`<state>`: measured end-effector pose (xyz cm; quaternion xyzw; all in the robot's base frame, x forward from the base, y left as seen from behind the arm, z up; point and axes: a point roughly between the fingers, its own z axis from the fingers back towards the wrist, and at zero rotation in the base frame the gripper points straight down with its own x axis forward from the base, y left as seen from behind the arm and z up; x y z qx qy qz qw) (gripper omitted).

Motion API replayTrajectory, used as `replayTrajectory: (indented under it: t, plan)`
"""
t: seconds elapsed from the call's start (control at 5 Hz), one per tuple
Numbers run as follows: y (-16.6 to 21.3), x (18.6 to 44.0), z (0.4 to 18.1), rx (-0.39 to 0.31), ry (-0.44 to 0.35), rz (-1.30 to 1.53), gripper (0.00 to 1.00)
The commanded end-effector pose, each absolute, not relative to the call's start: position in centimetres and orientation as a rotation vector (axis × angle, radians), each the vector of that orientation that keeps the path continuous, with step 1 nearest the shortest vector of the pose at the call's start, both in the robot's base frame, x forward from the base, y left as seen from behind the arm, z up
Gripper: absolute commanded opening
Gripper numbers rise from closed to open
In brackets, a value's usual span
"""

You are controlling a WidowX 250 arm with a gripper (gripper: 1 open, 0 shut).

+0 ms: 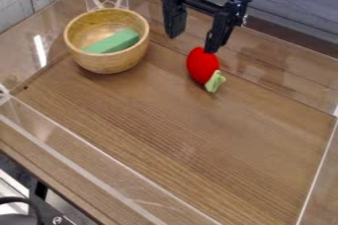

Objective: Move the red object to the left side of the table

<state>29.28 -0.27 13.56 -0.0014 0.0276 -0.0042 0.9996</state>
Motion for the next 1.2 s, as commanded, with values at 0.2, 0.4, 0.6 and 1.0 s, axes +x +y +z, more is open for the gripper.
replayTrajectory:
  t: [0.2,0.4,0.6,1.0]
  plan:
    - [0.2,30.5,10.6,-0.007,0.021,-0.012,1.0]
    - [0.6,31.0,9.4,-0.008,0.002,-0.016,1.0]
    - [1.5,31.4,9.0,-0.007,-0.024,-0.012,0.0]
    - [4.3,31.8,8.2,-0.013,-0.083,0.017,0.0]
